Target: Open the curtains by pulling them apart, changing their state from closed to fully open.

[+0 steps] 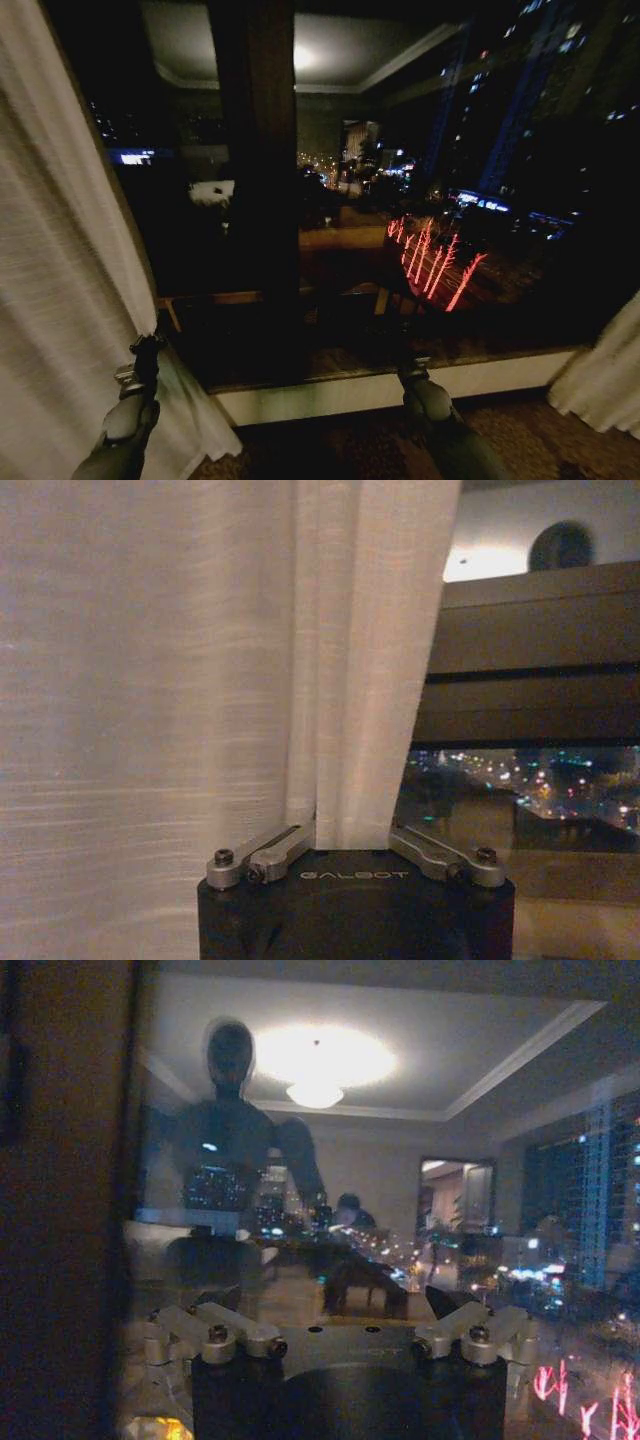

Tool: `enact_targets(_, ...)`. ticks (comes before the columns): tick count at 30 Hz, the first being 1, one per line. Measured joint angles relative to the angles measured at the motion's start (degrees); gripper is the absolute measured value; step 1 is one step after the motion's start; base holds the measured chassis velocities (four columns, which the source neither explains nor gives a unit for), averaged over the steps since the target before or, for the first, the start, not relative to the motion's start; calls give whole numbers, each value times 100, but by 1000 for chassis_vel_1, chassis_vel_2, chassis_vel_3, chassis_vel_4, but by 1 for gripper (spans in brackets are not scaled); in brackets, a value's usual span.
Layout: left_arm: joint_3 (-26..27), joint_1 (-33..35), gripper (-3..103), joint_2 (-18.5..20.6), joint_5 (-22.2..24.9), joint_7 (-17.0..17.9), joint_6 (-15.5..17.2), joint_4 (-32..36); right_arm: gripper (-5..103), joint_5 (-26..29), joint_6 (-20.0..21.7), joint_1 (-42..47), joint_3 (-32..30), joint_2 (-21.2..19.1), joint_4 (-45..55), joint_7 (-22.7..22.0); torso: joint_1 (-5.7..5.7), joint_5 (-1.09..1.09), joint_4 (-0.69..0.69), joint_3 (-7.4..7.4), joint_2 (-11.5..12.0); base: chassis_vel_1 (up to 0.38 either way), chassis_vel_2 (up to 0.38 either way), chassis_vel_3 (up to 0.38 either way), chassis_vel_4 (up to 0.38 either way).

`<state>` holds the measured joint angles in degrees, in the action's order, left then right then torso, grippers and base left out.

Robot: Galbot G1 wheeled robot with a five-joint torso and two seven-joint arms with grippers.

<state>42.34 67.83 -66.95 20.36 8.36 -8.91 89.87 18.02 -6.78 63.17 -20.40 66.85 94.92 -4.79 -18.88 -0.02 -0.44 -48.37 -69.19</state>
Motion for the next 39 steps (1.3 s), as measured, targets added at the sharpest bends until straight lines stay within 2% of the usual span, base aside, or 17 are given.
enact_targets(20,238,593,0,-265,-96,26,-169,346,100,0,0,0,1,0,0,0,-1,4,-2,0,0,336,337,-350,-325)
enact_targets(39,400,678,0,-282,-131,-14,-338,319,100,0,0,0,0,0,0,0,1,2,-3,0,0,384,310,-394,-310)
